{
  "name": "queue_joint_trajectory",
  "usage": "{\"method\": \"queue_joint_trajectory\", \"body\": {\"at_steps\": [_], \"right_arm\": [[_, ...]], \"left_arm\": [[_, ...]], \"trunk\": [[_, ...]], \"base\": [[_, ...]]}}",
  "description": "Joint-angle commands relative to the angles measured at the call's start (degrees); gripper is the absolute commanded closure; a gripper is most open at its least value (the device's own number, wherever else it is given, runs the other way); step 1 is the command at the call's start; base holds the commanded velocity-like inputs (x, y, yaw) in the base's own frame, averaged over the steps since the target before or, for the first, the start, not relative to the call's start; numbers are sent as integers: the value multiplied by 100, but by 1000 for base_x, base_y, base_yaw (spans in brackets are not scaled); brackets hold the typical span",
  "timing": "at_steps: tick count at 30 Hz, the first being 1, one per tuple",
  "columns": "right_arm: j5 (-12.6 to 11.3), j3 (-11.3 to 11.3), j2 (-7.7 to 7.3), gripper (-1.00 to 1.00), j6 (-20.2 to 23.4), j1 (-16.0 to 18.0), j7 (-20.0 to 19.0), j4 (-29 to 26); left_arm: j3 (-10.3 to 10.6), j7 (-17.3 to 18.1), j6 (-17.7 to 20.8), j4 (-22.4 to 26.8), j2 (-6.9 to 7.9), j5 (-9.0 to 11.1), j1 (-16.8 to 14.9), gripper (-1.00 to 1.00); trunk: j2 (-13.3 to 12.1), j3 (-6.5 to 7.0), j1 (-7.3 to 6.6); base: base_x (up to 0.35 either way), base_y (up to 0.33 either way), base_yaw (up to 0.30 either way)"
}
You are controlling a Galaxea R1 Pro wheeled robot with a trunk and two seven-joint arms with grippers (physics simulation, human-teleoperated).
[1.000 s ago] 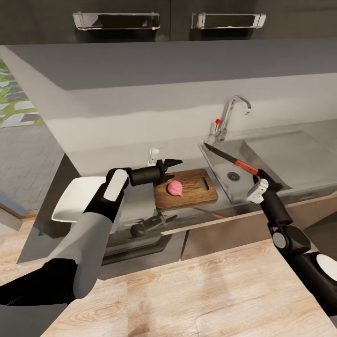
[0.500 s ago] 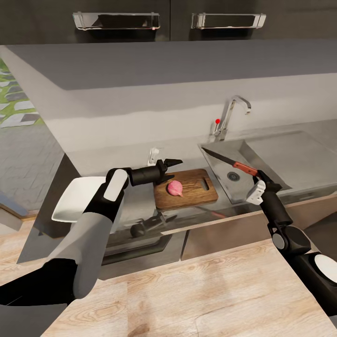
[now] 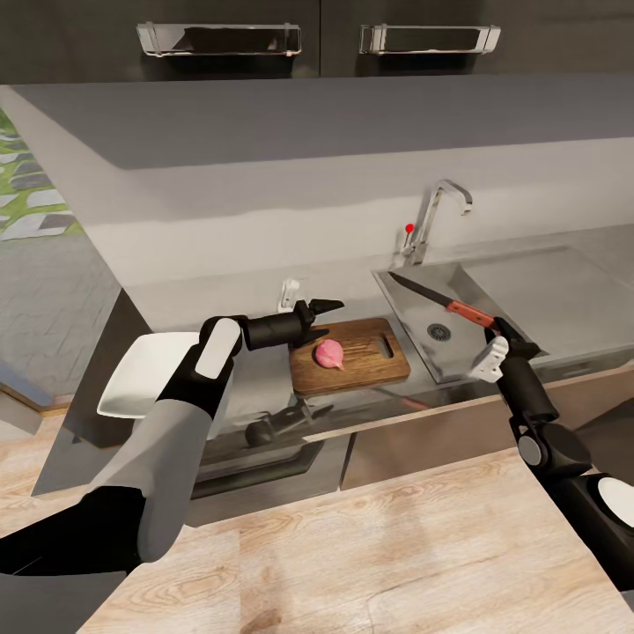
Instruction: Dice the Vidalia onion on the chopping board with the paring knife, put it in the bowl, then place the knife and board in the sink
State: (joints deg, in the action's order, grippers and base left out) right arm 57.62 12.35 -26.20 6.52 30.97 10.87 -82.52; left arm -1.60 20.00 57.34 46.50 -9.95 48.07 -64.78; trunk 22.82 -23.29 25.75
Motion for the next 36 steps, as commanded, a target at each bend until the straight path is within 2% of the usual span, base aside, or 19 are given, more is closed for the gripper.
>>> {"method": "queue_joint_trajectory", "body": {"at_steps": [1, 6, 10, 36], "right_arm": [[62, 81, -8, 100, 63, 6, 29, -1], [74, 296, -6, 100, 67, 6, 36, -1], [86, 356, -7, 100, 68, 6, 37, -1], [83, 371, -8, 100, 107, 6, -31, -1]], "left_arm": [[-17, 52, 28, -5, -4, -35, -3, -100], [-16, 145, 30, -8, -4, -35, 0, -100], [-10, 180, 31, -9, -4, -35, 0, -100], [-32, 232, 45, -9, -4, -35, 6, -100]], "trunk": [[10, -9, 3], [10, -9, 3], [10, -9, 3], [10, -9, 3]], "base": [[0, 0, 0], [0, 0, 0], [0, 0, 0], [0, 0, 0]]}}
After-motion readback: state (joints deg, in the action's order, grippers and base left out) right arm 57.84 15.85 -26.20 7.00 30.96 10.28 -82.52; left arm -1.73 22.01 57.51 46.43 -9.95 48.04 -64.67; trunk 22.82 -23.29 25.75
